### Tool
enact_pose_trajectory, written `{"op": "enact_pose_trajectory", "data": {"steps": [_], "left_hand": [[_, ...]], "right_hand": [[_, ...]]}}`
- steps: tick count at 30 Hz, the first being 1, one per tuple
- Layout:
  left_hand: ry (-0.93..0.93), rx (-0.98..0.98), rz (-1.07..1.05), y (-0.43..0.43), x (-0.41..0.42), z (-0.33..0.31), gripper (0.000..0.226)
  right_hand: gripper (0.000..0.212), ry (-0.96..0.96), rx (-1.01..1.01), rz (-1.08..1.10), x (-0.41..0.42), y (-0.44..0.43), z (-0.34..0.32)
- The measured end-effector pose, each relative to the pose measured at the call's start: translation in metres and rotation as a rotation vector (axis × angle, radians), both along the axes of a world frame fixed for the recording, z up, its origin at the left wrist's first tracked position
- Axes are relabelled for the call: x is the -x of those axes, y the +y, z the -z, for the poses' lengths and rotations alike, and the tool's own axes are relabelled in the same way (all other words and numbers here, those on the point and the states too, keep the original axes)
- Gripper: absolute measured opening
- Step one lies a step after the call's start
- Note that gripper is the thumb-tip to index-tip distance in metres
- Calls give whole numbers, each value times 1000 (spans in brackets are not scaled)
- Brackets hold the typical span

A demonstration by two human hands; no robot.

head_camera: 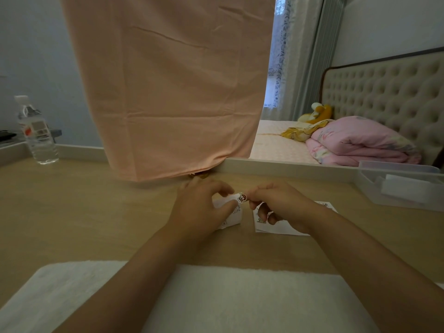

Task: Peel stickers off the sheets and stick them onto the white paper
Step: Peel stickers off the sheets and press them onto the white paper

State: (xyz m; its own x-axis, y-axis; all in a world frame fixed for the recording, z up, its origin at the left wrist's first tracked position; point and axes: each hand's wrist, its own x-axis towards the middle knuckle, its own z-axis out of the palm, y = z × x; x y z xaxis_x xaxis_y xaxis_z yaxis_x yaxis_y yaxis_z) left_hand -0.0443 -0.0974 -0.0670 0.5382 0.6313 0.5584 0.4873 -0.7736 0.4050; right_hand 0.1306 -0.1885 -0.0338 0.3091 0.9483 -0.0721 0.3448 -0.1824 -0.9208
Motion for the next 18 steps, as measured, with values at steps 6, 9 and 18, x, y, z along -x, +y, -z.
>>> {"op": "enact_pose_trajectory", "data": {"steps": [6,9,18], "left_hand": [[-146,289,3,-4,-14,12,10],[-176,368,8,-4,-16,13,13],[-373,483,60,-12,-20,6,22]], "right_hand": [[25,8,-13,3,4,2,0],[28,-9,-23,21,4,3,2],[36,-367,-218,12,6,2,7]]}}
